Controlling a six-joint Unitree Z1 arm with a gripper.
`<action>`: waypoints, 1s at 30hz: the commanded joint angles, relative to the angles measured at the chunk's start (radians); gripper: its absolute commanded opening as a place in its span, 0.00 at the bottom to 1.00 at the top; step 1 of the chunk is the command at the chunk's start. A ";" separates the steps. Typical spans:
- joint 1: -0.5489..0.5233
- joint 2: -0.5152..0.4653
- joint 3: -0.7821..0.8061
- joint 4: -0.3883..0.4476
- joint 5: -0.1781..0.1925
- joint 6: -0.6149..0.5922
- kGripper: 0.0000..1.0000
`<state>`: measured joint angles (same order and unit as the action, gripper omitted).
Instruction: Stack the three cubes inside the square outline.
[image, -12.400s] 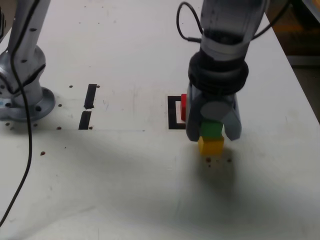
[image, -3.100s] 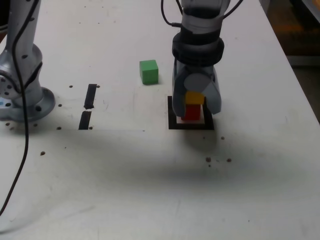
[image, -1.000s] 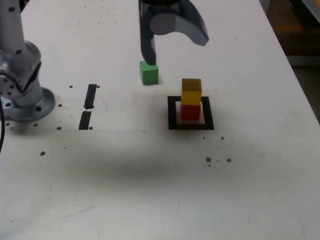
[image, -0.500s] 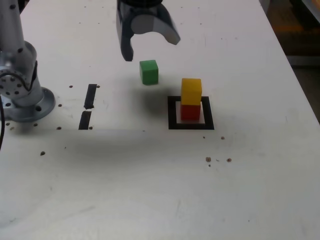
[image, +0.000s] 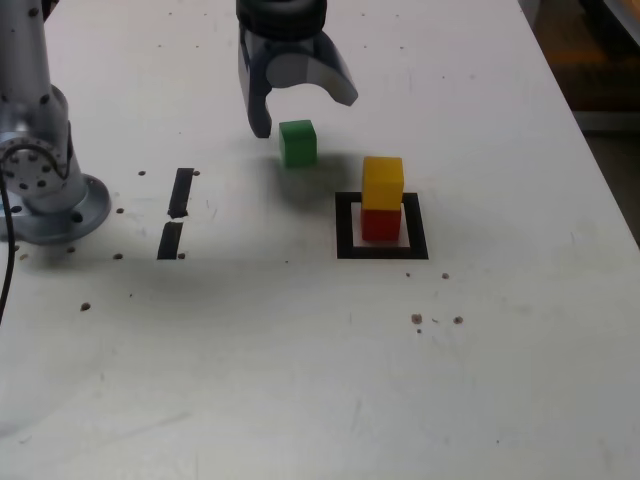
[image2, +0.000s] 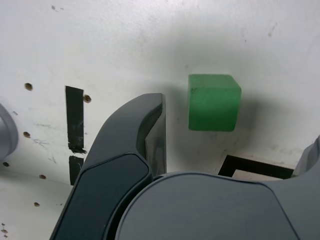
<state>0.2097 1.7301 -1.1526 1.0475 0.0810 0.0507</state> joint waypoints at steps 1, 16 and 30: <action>0.021 0.014 0.017 -0.020 -0.001 0.012 0.99; 0.098 0.062 0.081 -0.139 0.027 0.106 0.98; 0.112 0.078 0.123 -0.192 0.028 0.127 0.89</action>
<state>0.3218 1.8050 -1.0315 0.8586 0.1085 0.1780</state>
